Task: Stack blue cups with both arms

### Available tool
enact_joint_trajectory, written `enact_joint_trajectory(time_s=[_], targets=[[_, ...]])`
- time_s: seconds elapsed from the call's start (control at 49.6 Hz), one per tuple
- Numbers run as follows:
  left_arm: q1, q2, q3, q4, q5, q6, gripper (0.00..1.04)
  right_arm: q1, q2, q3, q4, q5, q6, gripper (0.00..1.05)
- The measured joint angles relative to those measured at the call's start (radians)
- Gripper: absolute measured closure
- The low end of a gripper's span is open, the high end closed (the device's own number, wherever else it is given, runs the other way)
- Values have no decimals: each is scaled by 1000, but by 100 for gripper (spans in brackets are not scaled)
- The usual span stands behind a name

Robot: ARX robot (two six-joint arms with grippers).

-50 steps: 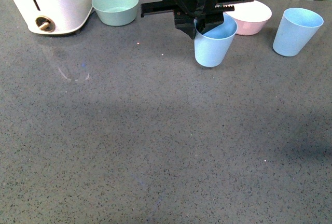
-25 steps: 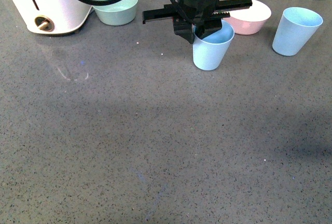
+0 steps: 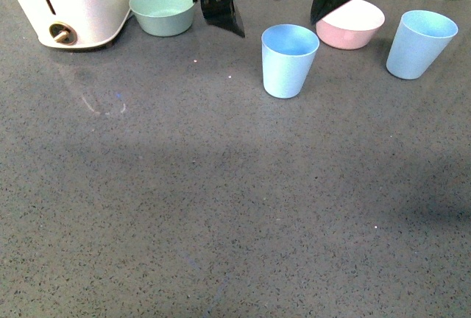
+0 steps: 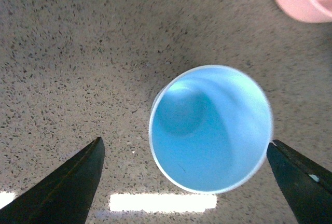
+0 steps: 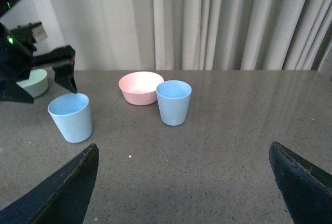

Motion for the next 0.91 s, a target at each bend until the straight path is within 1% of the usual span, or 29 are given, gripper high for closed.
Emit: enact_joint_trajectory(time_s=[0.06,0.141,0.222,0.342,0.403,0.423,0.443,0.463,0.483,0.504,0.544,0.564,0.645,0.705,0.745,0.786,0.806,0.906], targets=[[3,-35,-1,10,8,-1,10,0,0,0,0,0,0,9],[15,-70,-12,34,19,-2,9,0,0,0,0,0,0,9],[35,-117,-71,93,27,-6,9,0,0,0,0,0,0,9],[93,-238,-246,257,13,2,9,0,0,0,0,0,0,9],[133,-359,-465,562,-152,130,18,0,0,0,0,0,0,9],[157,-424,-581,716,-203,224,23,0,0,0,0,0,0,9],[177,-473,-667,822,-217,266,27,0,0,0,0,0,0,9],[211,-547,-792,978,-213,357,32,0,0,0,0,0,0,9],[233,-597,-872,1081,-201,402,36,0,0,0,0,0,0,9],[269,-671,-986,1225,-182,457,41,0,0,0,0,0,0,9],[312,-779,-1126,1352,-160,509,49,0,0,0,0,0,0,9],[338,-861,-1224,1410,-153,536,54,0,0,0,0,0,0,9],[381,-1061,-1472,1502,-122,584,72,0,0,0,0,-1,0,9],[389,-1119,-1587,1525,-96,601,84,0,0,0,0,-2,0,9],[402,-1135,-1663,1538,-72,611,95,0,0,0,0,-2,0,9],[411,-1147,-1709,1544,-61,614,102,0,0,0,0,0,0,9],[413,-1151,-1719,1546,-59,613,103,0,0,0,0,0,0,9],[436,-1225,-1805,1566,-33,620,103,0,0,0,0,0,0,9]])
